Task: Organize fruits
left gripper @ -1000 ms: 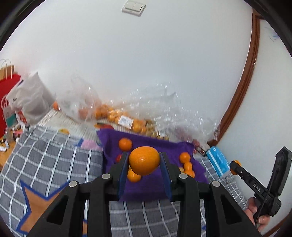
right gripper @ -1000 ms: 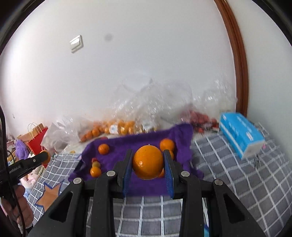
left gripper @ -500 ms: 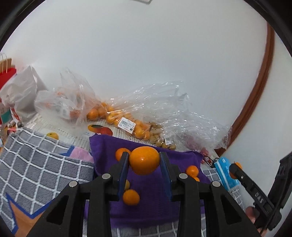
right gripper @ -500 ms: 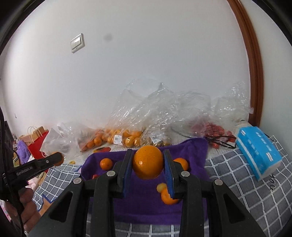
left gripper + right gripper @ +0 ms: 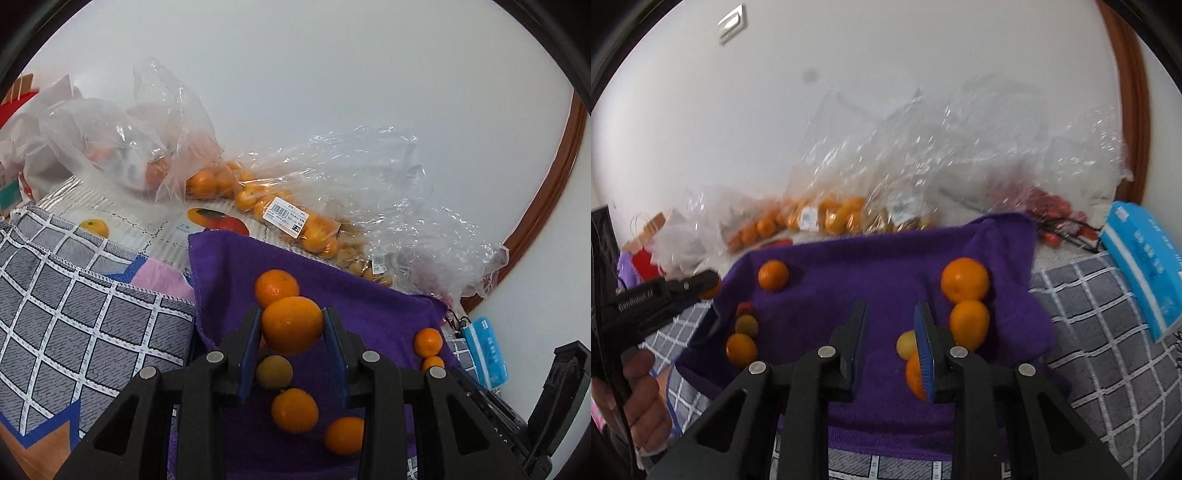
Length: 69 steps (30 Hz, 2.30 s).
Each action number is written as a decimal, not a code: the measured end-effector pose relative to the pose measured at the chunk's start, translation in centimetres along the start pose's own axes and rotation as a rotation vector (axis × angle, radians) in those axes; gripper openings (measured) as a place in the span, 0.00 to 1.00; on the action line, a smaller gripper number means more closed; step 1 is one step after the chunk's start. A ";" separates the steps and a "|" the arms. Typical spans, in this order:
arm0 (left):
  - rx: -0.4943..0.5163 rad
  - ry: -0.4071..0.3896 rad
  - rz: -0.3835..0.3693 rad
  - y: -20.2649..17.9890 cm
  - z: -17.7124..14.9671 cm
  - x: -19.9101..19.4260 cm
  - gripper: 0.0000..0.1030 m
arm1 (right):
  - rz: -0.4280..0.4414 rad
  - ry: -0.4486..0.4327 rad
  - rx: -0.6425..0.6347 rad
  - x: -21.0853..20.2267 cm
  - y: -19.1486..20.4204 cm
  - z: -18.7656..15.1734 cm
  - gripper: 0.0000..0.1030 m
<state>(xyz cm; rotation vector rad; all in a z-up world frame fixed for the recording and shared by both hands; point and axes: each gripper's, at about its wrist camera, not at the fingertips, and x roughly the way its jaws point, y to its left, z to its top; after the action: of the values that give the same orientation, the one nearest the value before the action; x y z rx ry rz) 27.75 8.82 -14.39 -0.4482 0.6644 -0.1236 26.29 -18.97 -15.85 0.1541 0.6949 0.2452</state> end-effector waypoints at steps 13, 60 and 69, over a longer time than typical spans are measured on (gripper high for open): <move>0.121 0.107 -0.047 -2.7 -2.4 2.3 0.32 | 0.025 0.021 0.079 0.4 -1.6 -0.1 0.26; 0.256 0.012 0.071 -4.8 -3.6 1.5 0.53 | -0.134 0.035 0.002 1.5 -1.9 -0.7 0.47; 0.300 -0.009 0.130 -6.8 -2.7 -4.5 0.58 | -0.106 0.001 0.009 -4.7 0.2 1.3 0.53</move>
<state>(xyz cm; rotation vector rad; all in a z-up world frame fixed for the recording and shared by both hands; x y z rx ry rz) 22.75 2.86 -10.65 -0.1162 0.6523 -0.0961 23.60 -20.11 -11.89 0.1254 0.7034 0.1408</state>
